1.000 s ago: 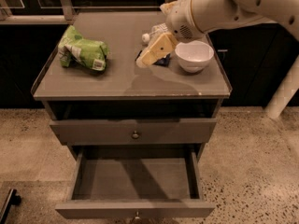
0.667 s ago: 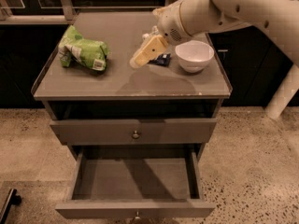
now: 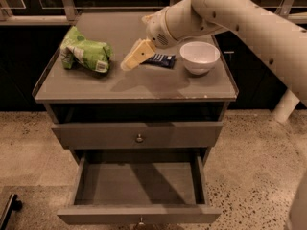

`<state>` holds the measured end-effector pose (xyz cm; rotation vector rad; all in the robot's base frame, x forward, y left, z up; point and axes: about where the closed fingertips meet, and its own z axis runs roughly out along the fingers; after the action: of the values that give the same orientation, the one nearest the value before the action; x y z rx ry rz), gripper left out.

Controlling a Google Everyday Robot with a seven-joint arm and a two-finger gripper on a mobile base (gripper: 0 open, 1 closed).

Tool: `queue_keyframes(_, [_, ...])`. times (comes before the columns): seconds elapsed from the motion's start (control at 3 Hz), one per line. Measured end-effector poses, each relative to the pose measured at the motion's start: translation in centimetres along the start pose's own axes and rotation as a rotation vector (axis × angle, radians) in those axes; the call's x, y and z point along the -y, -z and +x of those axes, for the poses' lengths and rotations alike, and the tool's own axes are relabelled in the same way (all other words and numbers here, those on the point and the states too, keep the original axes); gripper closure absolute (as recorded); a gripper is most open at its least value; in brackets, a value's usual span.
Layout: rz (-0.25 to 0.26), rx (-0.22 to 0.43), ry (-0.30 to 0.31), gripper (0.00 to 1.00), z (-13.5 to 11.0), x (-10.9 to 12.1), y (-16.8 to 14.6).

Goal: Place green rice chip bag into middle drawer

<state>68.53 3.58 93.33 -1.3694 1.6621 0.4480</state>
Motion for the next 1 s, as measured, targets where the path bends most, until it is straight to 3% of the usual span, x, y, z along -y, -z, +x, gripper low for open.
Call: queue_keyframes(1.0, [-0.158,0.061,0.013,0.0,-1.8,-1.3,-8.0])
